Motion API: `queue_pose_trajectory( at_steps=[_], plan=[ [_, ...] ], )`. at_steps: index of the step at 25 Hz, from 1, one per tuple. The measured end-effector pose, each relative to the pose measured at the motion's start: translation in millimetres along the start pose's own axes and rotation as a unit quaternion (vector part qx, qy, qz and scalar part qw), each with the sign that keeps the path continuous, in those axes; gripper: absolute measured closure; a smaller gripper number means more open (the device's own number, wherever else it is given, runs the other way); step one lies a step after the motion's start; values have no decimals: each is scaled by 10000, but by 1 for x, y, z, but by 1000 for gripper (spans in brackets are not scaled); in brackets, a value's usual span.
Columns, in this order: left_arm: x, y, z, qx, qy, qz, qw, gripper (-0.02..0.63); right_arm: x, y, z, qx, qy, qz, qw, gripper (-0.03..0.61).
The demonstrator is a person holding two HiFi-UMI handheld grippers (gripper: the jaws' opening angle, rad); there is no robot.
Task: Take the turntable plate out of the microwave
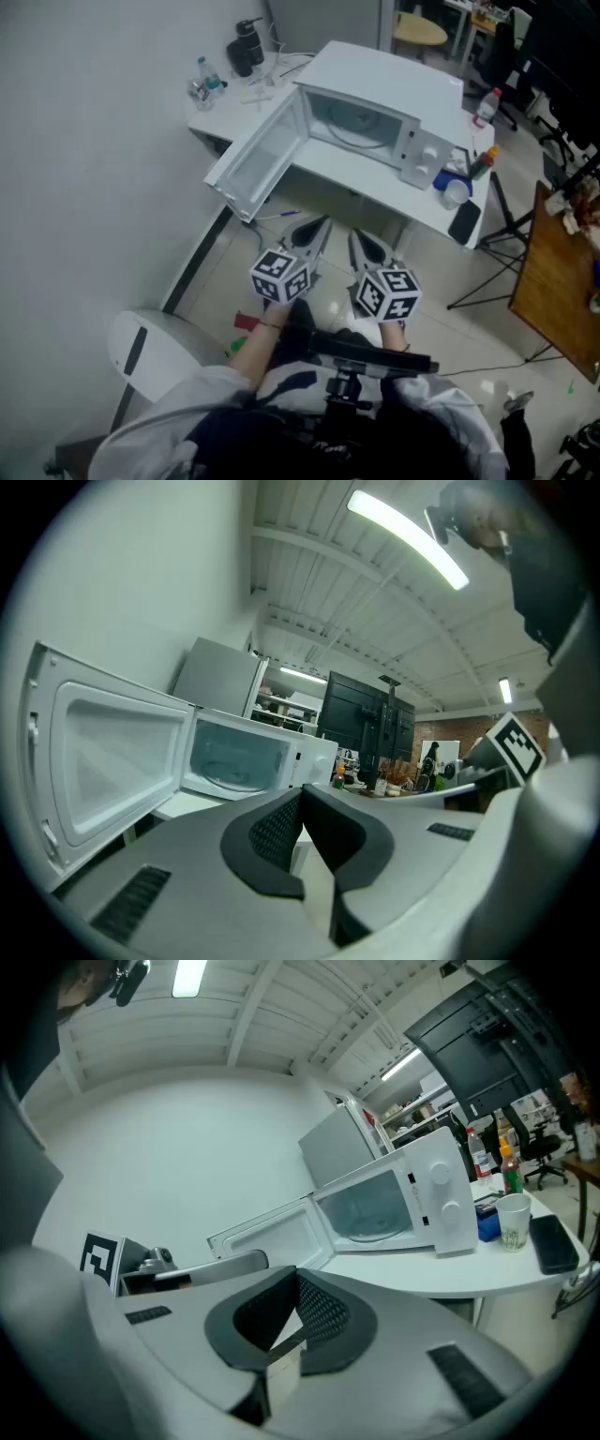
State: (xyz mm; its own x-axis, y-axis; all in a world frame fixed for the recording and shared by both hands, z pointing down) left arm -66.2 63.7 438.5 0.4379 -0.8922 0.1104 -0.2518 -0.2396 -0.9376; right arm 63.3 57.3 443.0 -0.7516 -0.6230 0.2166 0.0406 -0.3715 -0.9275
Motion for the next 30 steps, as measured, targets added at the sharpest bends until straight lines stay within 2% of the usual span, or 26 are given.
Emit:
queue_pose_trajectory(
  at_steps=[4,9,16,26,30],
  plan=[
    [11,-3,1,-94,32,-42,9999,615,-2,-2,12,95,8,-7,10000,591],
    [31,-1,-2,-155,-128,-139,9997,615,-3,-3,28,223,-109,42,9997,589],
    [84,-1,-17,-270,-388,-304,9984,615,11,8,65,275,-483,46,9984,590],
    [157,15,-98,-435,-397,-652,9961,615,96,30,99,352,-560,-138,9977,590],
    [183,20,-131,-716,-393,-797,9935,615,130,38,109,394,-627,-234,9970,591]
  ],
)
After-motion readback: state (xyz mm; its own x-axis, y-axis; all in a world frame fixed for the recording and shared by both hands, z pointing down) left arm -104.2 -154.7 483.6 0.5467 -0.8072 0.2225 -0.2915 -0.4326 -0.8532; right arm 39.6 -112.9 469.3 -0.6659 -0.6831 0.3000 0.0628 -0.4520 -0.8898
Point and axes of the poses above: the fingertips, and each gripper's own axes: x forward along the fingers, z to its right, y out of its top, the point moved 6 cm from there along -x, backward along the fingers, and after that the axes turned 6 degrees about -x, right-handed, at the moved point
